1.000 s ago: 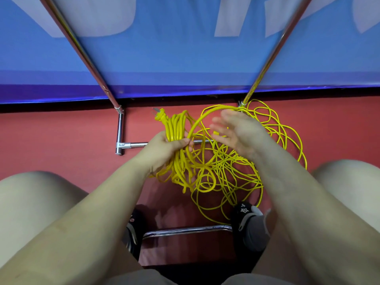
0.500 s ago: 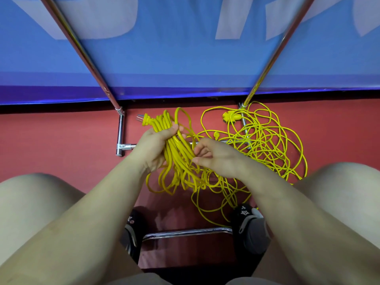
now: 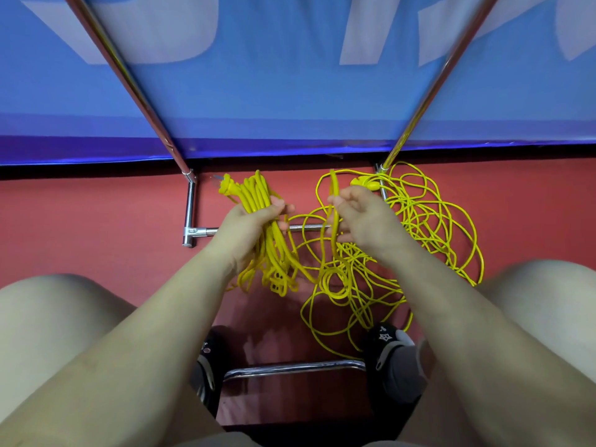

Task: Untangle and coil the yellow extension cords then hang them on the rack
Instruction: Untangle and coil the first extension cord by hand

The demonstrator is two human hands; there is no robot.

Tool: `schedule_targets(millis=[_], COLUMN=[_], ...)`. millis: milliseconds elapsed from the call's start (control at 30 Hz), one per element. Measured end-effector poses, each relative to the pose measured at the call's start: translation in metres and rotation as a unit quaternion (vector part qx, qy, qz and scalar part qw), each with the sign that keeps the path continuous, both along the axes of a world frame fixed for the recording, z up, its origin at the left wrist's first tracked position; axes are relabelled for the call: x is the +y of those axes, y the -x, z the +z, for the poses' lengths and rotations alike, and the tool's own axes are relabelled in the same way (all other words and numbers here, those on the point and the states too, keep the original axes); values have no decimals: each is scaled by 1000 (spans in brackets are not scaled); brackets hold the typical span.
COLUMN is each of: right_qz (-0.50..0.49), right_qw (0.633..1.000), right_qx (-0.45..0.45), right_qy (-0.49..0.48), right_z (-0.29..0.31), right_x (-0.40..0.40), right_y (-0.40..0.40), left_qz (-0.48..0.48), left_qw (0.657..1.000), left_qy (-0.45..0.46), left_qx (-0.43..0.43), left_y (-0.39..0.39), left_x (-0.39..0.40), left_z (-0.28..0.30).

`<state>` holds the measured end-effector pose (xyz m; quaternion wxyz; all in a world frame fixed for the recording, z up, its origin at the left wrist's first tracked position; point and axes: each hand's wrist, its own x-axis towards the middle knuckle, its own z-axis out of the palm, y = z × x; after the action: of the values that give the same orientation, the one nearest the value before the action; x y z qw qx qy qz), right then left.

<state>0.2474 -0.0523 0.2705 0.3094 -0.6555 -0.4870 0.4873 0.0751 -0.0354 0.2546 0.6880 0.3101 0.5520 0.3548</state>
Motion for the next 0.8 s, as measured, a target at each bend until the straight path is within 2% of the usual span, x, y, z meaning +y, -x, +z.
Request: schedule_targets(millis=[133,267,433,600,700,767,800], right_qz=[-130,-227,-280,-325,-325,-302,-282], right_qw=[971,906,851,796,788,807,830], right_qx=[187,332,417,493,511,497,471], right_qy=[70,134,151,135,113,104,103], right_z=[10,9,13,16,15,17,17], right_x=[5,8,9,12,14,13,13], right_y=[-4,-5,-2,-5,-5,-4,-4], left_qz=[-44,-104,-180,-211,-215,-197,-181], left_qw=[997,990,976,974,972,977,981], left_qy=[-27,-51,-80,-56,-68,-59,-49], left_qx=[52,78,91,66,66,53,42], left_y=[1,-1,-7,-12,-14,-15,-15], left_x=[-1,-5,-13,-20,-21,-20,-20], left_z=[-6,-7,-3,-4,-5,-5,-6])
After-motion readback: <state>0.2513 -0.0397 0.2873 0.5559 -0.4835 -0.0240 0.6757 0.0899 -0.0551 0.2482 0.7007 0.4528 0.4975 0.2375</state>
